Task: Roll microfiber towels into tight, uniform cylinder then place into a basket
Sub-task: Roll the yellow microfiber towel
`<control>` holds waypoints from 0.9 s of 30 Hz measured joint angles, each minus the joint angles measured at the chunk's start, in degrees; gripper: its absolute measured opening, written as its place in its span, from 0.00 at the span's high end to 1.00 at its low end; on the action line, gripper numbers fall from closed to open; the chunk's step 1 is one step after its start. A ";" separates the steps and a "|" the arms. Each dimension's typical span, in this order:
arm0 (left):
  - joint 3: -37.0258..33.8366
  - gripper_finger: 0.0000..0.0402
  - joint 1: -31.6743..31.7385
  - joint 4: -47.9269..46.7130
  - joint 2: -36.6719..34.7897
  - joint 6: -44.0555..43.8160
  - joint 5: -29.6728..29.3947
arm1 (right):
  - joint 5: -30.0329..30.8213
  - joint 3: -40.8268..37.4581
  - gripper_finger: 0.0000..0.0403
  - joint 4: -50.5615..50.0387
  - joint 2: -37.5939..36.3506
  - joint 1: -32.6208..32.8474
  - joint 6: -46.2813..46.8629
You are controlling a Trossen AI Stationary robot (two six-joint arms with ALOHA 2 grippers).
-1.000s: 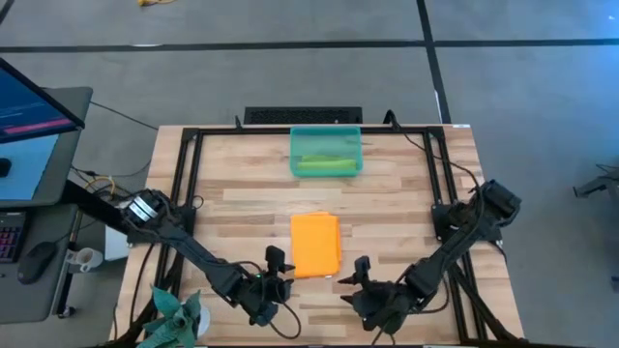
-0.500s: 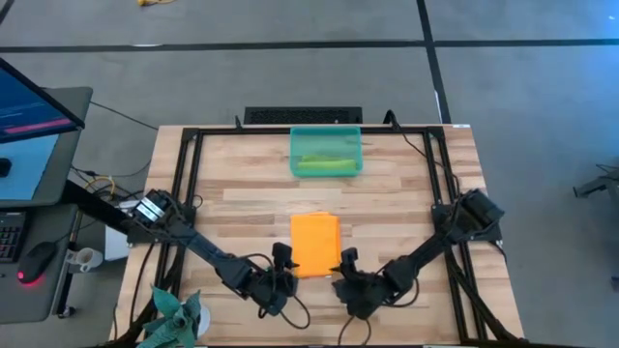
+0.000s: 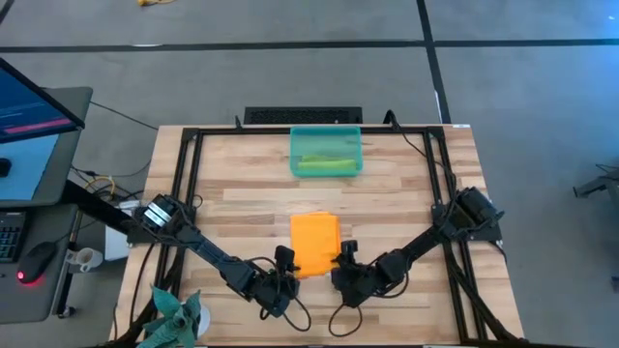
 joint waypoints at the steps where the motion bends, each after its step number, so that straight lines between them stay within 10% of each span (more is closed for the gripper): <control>1: 0.02 0.53 0.04 0.22 0.28 0.44 -0.50 | -0.23 0.00 0.44 -0.51 -0.01 -0.24 0.76; 16: 0.04 0.55 1.38 -1.39 1.19 -2.85 -2.98 | -3.19 0.09 0.46 -1.53 -0.19 -1.36 4.10; 27: -0.02 0.84 2.51 -1.66 1.30 -3.84 0.29 | -5.26 0.09 0.76 -1.49 -0.15 -1.67 4.10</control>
